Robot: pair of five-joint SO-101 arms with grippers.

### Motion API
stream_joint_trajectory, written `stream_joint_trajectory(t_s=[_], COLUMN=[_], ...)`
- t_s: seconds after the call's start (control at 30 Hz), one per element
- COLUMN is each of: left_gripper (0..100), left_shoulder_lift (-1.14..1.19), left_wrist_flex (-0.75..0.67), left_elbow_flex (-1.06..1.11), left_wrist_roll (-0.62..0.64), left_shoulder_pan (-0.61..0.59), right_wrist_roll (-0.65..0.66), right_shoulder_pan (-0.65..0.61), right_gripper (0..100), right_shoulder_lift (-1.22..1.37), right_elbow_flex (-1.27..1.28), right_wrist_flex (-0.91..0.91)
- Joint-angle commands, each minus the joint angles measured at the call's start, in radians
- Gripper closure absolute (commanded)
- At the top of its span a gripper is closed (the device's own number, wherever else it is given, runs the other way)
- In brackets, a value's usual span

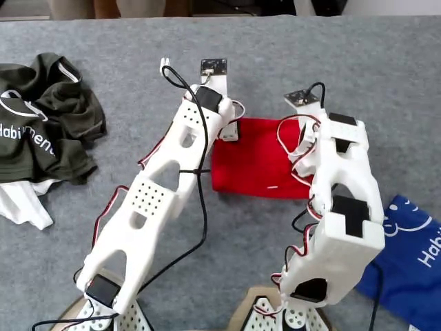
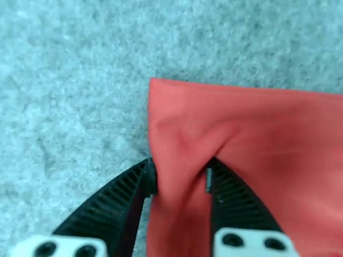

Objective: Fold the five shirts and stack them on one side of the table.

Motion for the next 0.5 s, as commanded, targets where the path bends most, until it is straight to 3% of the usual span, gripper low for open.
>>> stream_joint_trajectory(t_s=[0.0, 0.07, 0.23, 0.47], left_gripper=[94, 99, 98, 98], left_shoulder_lift=[-0.005, -0.005, -0.018, -0.018], left_wrist_flex=[-0.014, -0.012, 0.015, 0.167], left_elbow_flex=[-0.003, -0.003, -0.018, -0.275], left_wrist_roll=[0.003, -0.003, 0.003, 0.003], left_shoulder_pan=[-0.003, -0.003, -0.003, 0.077], right_wrist_roll=[-0.012, -0.02, -0.046, -0.048], right_shoulder_pan=[-0.018, -0.016, 0.028, 0.048], right_gripper=[99.5, 99.5, 99.5, 99.4], right_shoulder_lift=[0.012, 0.012, -0.062, -0.323], right_elbow_flex=[-0.045, -0.05, -0.053, -0.042], right_wrist_flex=[0.018, 0.017, 0.025, 0.104])
